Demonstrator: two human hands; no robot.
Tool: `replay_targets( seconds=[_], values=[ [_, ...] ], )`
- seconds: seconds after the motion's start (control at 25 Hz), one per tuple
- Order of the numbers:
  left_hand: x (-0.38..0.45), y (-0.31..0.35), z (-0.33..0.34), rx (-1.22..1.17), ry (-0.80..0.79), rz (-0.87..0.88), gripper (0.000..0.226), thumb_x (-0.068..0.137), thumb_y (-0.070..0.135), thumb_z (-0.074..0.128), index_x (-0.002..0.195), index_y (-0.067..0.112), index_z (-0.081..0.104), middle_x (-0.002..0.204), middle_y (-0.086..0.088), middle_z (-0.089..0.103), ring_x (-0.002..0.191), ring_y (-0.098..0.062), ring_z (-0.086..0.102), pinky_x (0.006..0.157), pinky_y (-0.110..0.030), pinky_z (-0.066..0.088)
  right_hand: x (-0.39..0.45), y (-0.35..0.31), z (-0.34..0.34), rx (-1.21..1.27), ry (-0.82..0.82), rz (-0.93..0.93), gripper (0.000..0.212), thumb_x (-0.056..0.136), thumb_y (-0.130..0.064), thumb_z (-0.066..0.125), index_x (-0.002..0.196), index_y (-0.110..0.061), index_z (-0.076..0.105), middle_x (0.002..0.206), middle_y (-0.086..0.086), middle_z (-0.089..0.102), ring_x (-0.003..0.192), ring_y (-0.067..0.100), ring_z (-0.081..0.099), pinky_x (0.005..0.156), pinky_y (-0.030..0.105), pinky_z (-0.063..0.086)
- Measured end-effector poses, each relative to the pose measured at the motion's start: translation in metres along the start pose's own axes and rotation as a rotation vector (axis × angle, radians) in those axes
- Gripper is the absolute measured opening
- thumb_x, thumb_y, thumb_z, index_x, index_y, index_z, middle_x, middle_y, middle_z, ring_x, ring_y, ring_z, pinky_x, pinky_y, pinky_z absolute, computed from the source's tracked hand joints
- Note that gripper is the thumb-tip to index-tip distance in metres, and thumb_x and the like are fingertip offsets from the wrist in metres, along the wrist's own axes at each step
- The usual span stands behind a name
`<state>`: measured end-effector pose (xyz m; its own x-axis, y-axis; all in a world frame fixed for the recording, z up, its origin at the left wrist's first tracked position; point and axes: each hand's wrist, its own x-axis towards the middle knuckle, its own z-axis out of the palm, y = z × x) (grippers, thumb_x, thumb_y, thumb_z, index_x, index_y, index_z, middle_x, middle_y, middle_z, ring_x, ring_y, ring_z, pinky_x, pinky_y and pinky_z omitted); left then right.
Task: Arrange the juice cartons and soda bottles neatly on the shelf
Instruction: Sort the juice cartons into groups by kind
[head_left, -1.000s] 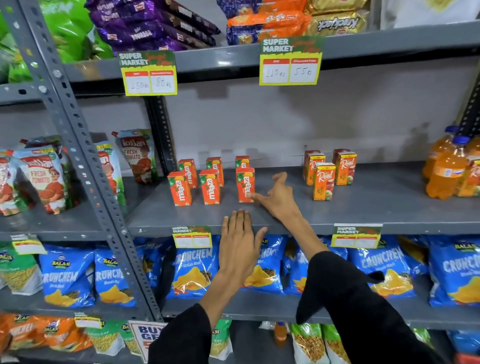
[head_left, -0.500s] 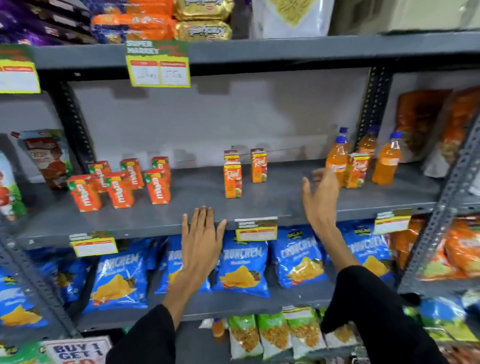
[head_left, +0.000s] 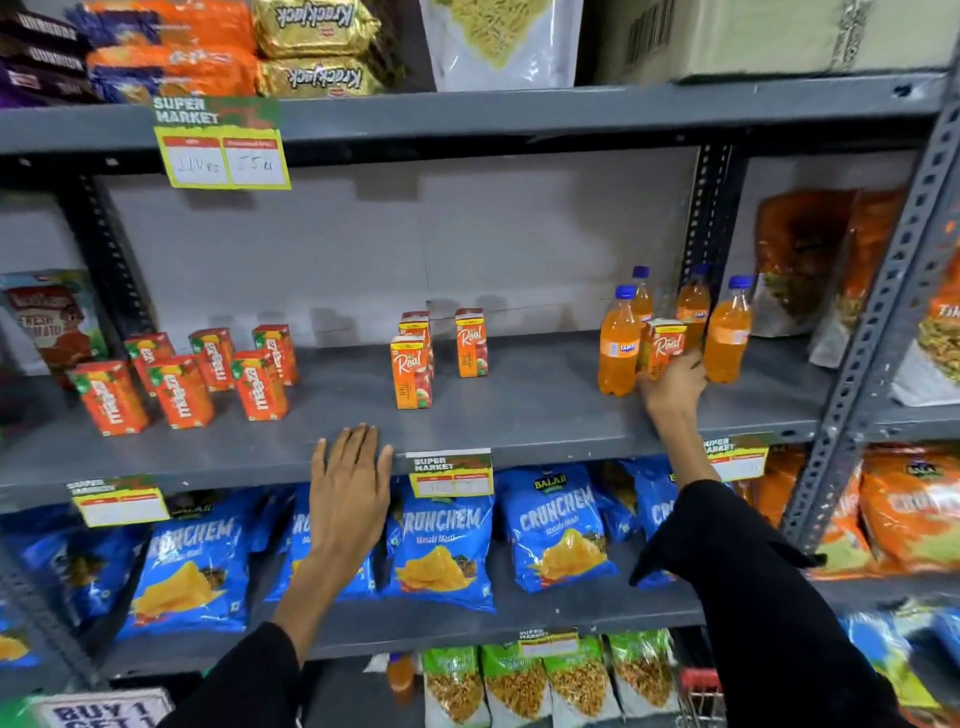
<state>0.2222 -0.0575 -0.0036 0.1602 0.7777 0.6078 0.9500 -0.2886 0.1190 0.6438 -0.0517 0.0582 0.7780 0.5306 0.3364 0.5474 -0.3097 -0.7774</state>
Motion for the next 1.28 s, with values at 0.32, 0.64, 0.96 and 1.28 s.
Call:
replay_targets(
  seconds=[0.32,0.64,0.96,1.28],
  values=[
    [0.001,0.003,0.001,-0.003,0.013,-0.012,0.06,0.106,0.041,0.02,0.132,0.005,0.06,0.135,-0.013,0.063,0.132,-0.03,0.053,0.118,-0.05,0.028,-0.013,0.003,-0.008,0.214,0.134,0.02,0.04,0.08,-0.018,0.08,0.114,-0.006,0.062,0.115,0.017,0.069,0.107,0.037,0.067,0.088,0.041,0.052],
    [0.0,0.005,0.002,-0.053,0.05,-0.03,0.056,0.106,0.038,0.025,0.13,0.003,0.061,0.134,-0.014,0.064,0.13,-0.031,0.054,0.118,-0.051,0.028,-0.114,-0.033,-0.013,0.365,0.162,-0.164,0.043,0.073,-0.026,0.081,0.108,-0.011,0.061,0.103,0.004,0.063,0.09,0.014,0.059,0.079,0.028,0.048],
    [0.001,-0.001,-0.001,-0.031,-0.001,0.001,0.063,0.106,0.042,0.016,0.133,0.006,0.061,0.136,-0.012,0.064,0.132,-0.029,0.054,0.117,-0.049,0.031,-0.145,-0.105,0.057,0.237,-0.204,-0.259,0.049,0.068,-0.032,0.089,0.099,-0.01,0.058,0.099,0.005,0.068,0.082,0.014,0.063,0.067,0.023,0.046],
    [0.0,-0.003,-0.004,-0.04,0.005,0.013,0.057,0.106,0.04,0.023,0.132,0.007,0.061,0.135,-0.011,0.065,0.131,-0.028,0.055,0.115,-0.048,0.035,-0.143,-0.135,0.087,0.184,-0.317,-0.195,0.066,0.067,-0.03,0.091,0.114,-0.004,0.051,0.114,0.014,0.065,0.102,0.031,0.068,0.081,0.041,0.058]
  ],
)
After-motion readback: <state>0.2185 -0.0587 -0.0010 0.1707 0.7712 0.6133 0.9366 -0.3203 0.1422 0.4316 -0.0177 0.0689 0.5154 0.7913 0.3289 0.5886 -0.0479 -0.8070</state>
